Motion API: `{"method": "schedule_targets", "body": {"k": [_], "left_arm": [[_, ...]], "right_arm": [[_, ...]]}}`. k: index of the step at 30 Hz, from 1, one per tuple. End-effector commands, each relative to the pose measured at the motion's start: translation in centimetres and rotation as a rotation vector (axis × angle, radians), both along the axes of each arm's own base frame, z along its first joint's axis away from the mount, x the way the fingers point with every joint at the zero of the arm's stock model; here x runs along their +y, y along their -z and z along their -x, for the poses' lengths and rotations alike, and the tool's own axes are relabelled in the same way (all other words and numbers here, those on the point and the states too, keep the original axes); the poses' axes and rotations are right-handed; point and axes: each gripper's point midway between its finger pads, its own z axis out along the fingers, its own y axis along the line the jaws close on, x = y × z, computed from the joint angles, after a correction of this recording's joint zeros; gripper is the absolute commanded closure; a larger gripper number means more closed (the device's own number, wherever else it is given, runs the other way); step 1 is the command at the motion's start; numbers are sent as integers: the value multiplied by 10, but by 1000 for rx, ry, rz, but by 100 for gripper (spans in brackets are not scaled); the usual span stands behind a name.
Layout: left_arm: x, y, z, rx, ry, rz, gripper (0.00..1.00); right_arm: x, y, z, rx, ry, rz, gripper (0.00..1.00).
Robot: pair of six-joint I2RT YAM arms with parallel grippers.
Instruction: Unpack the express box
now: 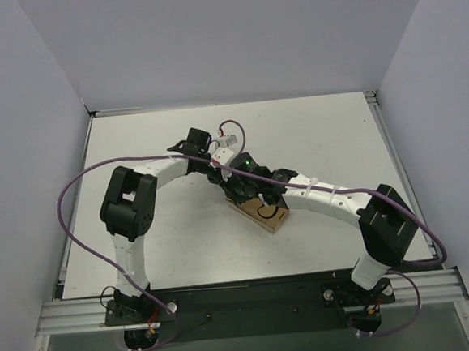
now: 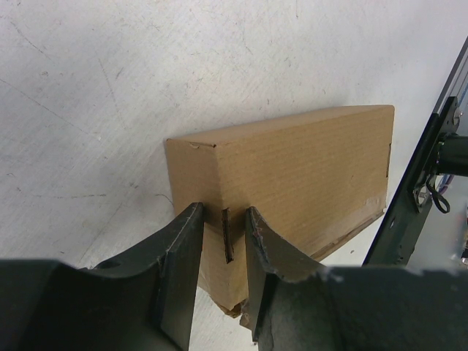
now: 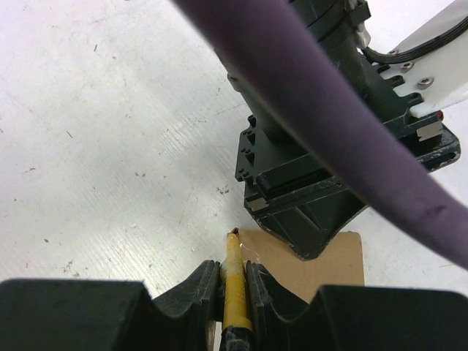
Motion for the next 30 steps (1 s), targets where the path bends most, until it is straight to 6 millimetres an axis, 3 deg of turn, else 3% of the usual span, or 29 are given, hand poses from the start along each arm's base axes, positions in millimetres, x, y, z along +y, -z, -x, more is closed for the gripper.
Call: {"method": "schedule_targets", "body": {"k": [1,30], "left_arm": [[11,25,0,-8,0,-99,62],[15,31,-4,-31,14,-132,63]], "right_arm": [[-5,-3,7,6,-25,2,100],[-45,-4,25,79,58,60,100]]}}
